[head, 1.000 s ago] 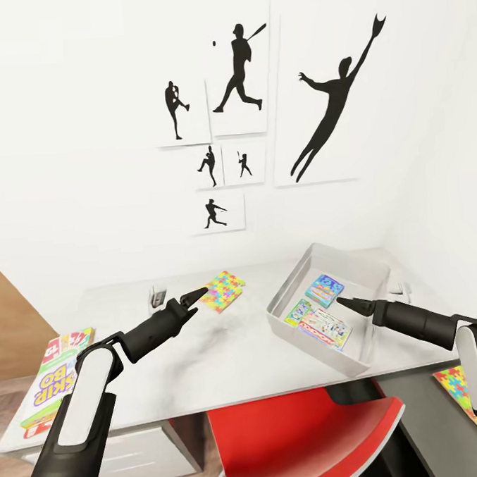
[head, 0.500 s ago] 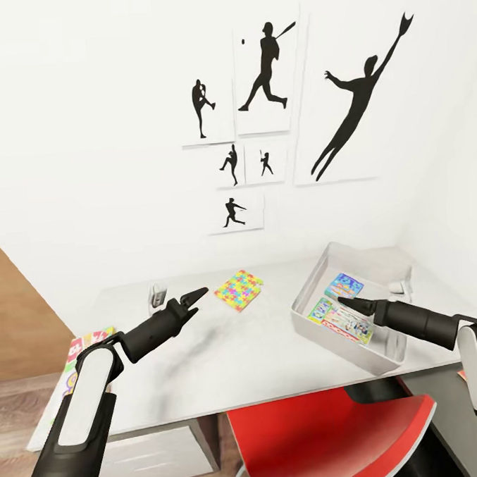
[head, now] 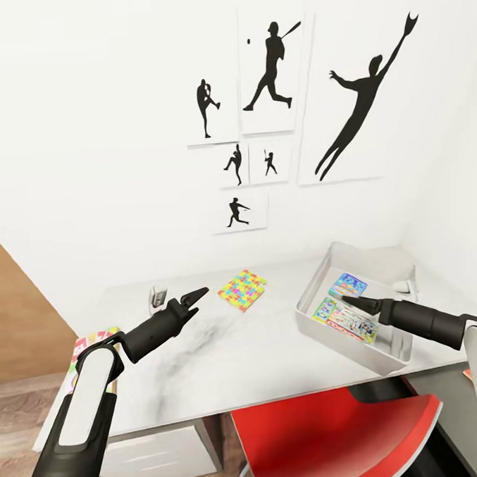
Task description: Put all the toys in the child's room - the three board games (two on the bed and one on the table), the two jigsaw puzzles on the table, and the tennis ball on the table - inside the toy box on the table in the child's room.
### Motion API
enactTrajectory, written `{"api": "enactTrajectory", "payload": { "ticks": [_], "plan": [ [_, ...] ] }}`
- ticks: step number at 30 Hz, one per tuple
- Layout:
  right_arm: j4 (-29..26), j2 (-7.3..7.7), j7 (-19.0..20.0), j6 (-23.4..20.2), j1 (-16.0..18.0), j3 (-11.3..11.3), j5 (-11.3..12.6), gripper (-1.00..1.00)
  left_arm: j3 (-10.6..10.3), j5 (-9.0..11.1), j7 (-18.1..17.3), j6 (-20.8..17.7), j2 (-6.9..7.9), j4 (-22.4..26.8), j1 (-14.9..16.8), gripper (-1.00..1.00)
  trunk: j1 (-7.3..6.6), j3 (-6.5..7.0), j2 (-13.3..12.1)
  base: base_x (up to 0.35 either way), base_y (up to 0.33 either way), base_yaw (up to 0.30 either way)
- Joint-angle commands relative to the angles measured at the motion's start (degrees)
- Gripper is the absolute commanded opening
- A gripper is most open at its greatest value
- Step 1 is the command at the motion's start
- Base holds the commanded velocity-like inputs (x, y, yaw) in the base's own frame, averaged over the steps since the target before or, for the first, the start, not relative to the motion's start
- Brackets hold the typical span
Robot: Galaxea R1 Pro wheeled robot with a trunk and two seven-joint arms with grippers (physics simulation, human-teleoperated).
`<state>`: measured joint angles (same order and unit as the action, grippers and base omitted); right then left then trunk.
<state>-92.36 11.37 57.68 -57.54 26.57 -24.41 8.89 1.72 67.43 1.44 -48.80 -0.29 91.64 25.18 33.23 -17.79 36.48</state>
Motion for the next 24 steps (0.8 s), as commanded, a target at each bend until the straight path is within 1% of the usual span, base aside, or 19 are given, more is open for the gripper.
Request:
{"api": "enactTrajectory", "payload": {
  "ticks": [1, 10, 24],
  "plan": [
    [0.0, 0.05, 0.2, -0.3, 0.1, -0.2, 0.1, 1.00, 0.1, 0.3, 0.2, -0.3, -0.04, 0.0, 0.0, 1.00, 0.02, -0.08, 0.1, 0.000, 0.012, -0.008],
    [0.0, 0.13, 0.2, -0.3, 0.1, -0.5, 0.1, 1.00, 0.1, 0.3, 0.2, -0.4, -0.06, 0.0, 0.0, 1.00, 0.02, 0.19, 0.1, 0.000, 0.007, -0.062],
    [0.0, -0.10, 0.1, -0.3, 0.1, -0.6, 0.1, 1.00, 0.0, 0.3, 0.2, -0.4, -0.06, 0.0, 0.0, 1.00, 0.02, 1.22, 0.1, 0.000, 0.001, -0.100]
  ]
}}
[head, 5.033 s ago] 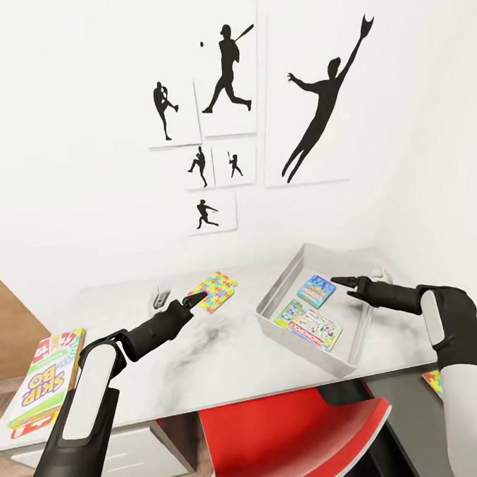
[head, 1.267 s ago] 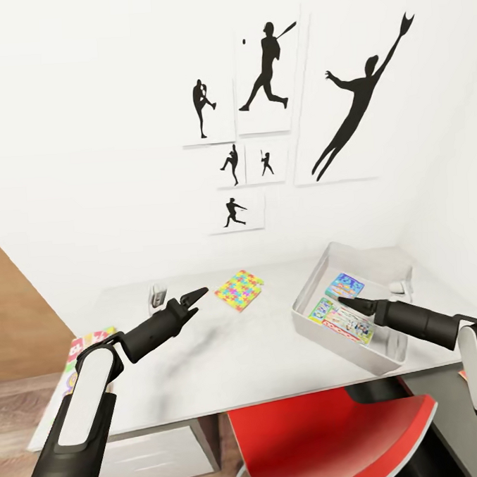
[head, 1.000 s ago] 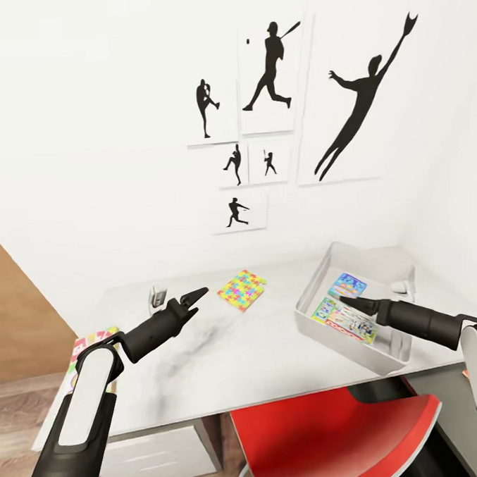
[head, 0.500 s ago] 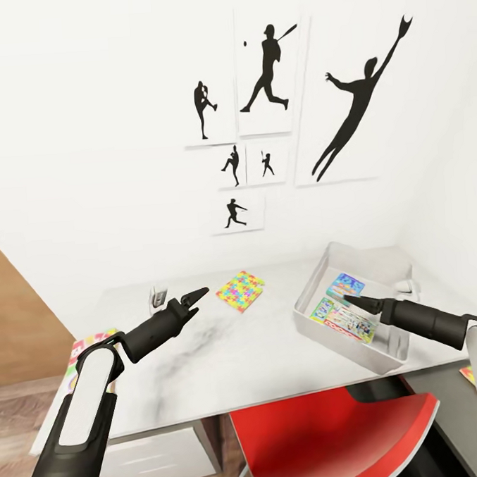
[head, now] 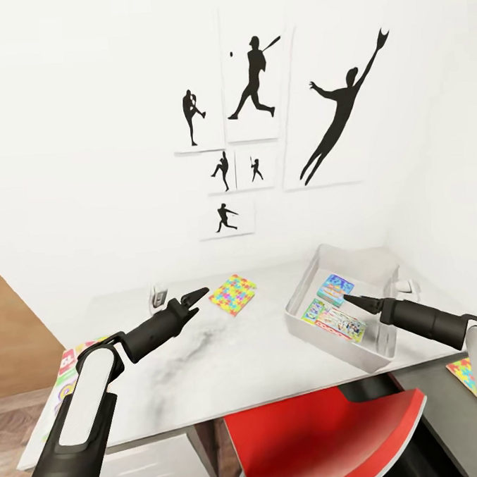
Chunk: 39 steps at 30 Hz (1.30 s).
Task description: Put all the toys in the child's room - the three board games (two on the bed and one on the table), the two jigsaw puzzles on the table, and the tennis ball on the table - inside the toy box on the table in the child's room.
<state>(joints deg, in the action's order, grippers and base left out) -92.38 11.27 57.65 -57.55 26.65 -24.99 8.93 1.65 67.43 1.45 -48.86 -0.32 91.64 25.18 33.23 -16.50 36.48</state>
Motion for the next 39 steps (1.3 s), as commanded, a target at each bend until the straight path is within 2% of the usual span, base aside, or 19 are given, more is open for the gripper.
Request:
{"api": "enactTrajectory", "payload": {
  "ticks": [1, 24, 39],
  "plan": [
    [0.0, -0.02, 0.1, -0.3, 0.1, 0.0, 0.0, 1.00, 0.1, 0.2, 0.1, -0.3, -0.03, 0.0, 0.0, 1.00, 0.02, 0.00, 0.1, 0.000, 0.000, -0.090],
    [0.0, -0.31, -0.2, -0.8, 0.2, 0.2, -0.1, 1.00, 0.0, 0.3, 0.1, -0.4, 0.02, 0.1, 0.0, 1.00, 0.02, 2.02, 0.1, -0.017, 0.000, -0.066],
    [0.0, -0.19, -0.3, -0.8, 0.2, 0.3, -0.1, 1.00, 0.1, 0.3, -2.3, -0.4, 0.10, 0.1, 0.0, 1.00, 0.02, 2.54, 0.1, -0.153, 0.197, -0.002]
  ]
}}
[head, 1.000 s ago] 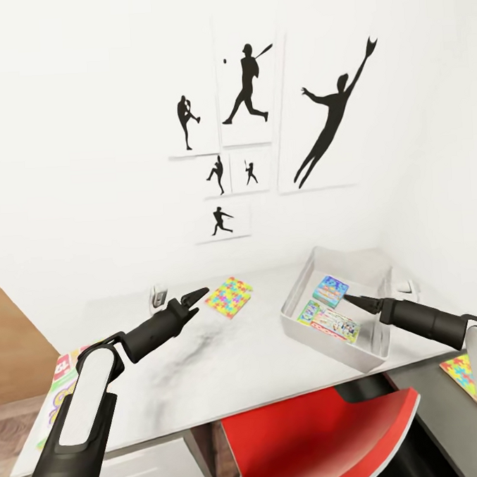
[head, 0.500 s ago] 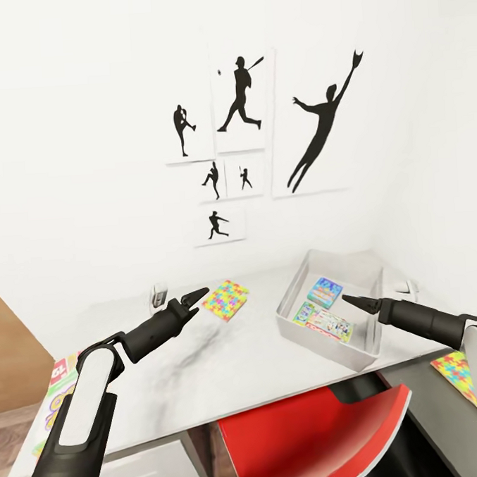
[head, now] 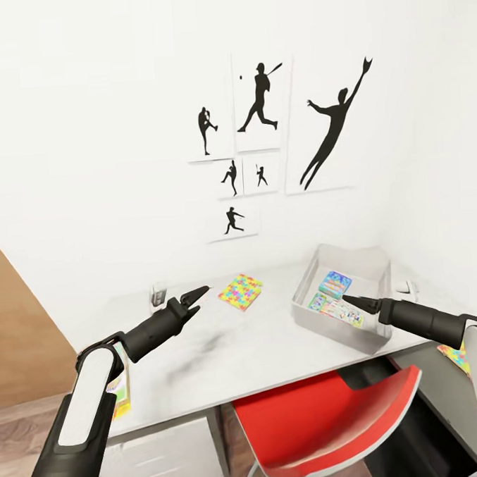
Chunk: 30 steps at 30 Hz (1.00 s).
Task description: Put all the toys in the child's room - the three board games (two on the bed and one on the table), the two jigsaw puzzles on the table, and the tennis ball on the table - inside the toy box on the table in the child's room.
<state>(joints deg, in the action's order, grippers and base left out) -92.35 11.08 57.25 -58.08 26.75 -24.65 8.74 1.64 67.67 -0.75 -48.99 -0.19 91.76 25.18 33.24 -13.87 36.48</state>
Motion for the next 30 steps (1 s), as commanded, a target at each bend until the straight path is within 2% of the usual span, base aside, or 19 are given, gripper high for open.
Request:
{"api": "enactTrajectory", "payload": {
  "ticks": [1, 30],
  "plan": [
    [0.0, -0.02, 0.1, -0.3, 0.1, 0.0, 0.0, 1.00, 0.1, 0.0, -0.2, -0.3, -0.01, 0.0, 0.0, 1.00, 0.01, -0.08, 0.1, -0.058, 0.261, 0.000],
    [0.1, -0.22, -0.2, 0.4, 0.0, -0.4, -0.4, 1.00, 0.3, 0.0, -0.6, -0.3, 0.02, 0.1, 0.0, 1.00, 0.01, -0.03, 0.1, -0.013, 0.282, 0.000]
  ]
}}
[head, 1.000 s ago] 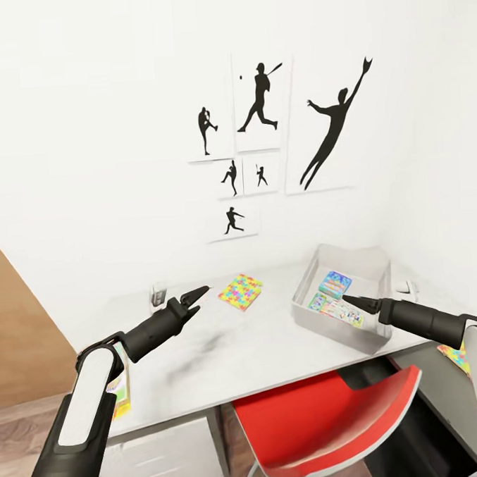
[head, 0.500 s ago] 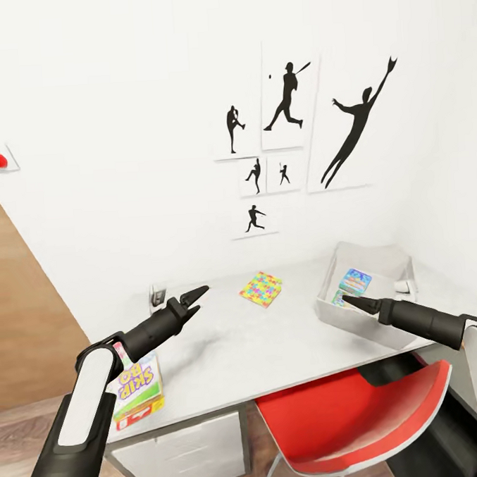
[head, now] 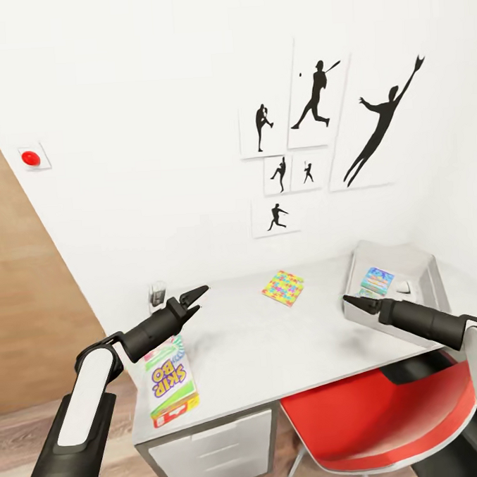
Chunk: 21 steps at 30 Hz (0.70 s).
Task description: Put all the toys in the child's room - the three board games (two on the bed and one on the table), the two jigsaw puzzles on the table, and the tennis ball on the table - inside the toy box on the table in the child's room.
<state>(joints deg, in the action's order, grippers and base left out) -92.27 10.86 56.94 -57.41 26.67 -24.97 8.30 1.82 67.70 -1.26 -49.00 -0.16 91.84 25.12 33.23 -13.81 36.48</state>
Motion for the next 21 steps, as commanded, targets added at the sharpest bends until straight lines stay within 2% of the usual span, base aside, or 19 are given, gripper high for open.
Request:
{"api": "enactTrajectory", "payload": {
  "ticks": [1, 12, 21],
  "plan": [
    [0.0, -0.01, -0.2, -0.3, 0.1, 0.0, 0.1, 1.00, 0.1, 0.0, -0.1, -0.3, -0.02, 0.0, 0.0, 1.00, 0.02, -0.09, 0.1, 0.000, 0.289, 0.000],
    [0.0, -0.07, -3.0, -0.4, 0.1, 0.3, 0.1, 1.00, 0.3, 0.0, -0.1, -0.3, 0.00, 0.0, 0.0, 1.00, 0.02, -0.09, 0.1, 0.000, 0.289, 0.000],
    [0.1, -0.06, -4.0, -0.7, 0.2, 0.2, 0.0, 1.00, 0.4, 0.0, -0.1, -0.2, -0.01, -0.1, 0.0, 1.00, 0.02, -0.09, 0.1, 0.000, 0.289, 0.000]
  ]
}}
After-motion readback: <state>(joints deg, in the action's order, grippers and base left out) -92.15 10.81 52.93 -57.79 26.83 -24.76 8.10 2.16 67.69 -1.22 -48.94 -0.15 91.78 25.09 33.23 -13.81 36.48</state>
